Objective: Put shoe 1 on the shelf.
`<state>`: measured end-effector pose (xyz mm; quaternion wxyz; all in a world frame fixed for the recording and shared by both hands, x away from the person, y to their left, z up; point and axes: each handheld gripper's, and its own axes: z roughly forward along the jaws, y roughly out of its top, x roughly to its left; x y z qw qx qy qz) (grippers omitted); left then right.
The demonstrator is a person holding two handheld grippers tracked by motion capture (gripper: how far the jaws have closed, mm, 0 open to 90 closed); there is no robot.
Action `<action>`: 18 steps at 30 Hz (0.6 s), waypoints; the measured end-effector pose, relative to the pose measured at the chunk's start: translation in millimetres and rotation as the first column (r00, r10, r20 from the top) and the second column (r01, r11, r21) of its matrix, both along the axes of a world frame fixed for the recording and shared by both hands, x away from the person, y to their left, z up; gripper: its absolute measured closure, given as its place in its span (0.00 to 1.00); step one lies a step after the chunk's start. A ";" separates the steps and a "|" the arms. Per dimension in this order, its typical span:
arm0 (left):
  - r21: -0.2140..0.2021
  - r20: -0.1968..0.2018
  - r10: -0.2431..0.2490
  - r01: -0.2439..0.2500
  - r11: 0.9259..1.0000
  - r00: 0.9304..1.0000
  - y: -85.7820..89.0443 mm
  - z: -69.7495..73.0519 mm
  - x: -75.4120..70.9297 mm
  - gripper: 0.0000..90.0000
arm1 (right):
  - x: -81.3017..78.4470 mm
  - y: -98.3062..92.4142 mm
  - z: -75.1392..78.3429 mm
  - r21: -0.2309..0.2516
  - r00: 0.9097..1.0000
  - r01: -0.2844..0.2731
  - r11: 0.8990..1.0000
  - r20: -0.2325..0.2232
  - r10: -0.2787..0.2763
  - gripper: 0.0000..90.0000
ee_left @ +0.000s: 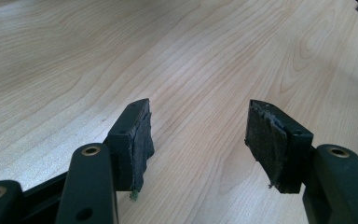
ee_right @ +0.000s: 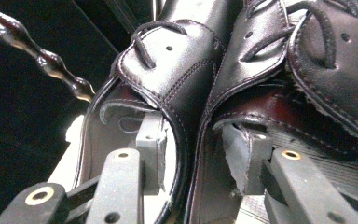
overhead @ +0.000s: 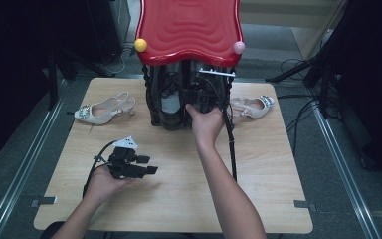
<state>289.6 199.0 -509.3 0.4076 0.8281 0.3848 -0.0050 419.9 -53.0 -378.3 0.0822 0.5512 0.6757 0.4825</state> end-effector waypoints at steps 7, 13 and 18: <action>-0.004 -0.002 0.004 -0.004 1.000 1.000 0.4 1.5 0.1 0.46 | -4.9 -4.4 0.9 0.006 1.000 -0.020 1.000 0.000 0.020 0.67; 0.012 -0.002 0.001 -0.001 1.000 1.000 0.6 2.5 1.3 0.46 | -11.1 -11.1 4.8 0.004 0.999 -0.033 0.999 0.019 0.033 0.65; 0.012 0.004 0.006 -0.006 1.000 1.000 1.6 4.0 1.7 0.48 | -20.0 -23.5 6.1 0.009 0.998 -0.069 0.998 0.012 0.069 0.66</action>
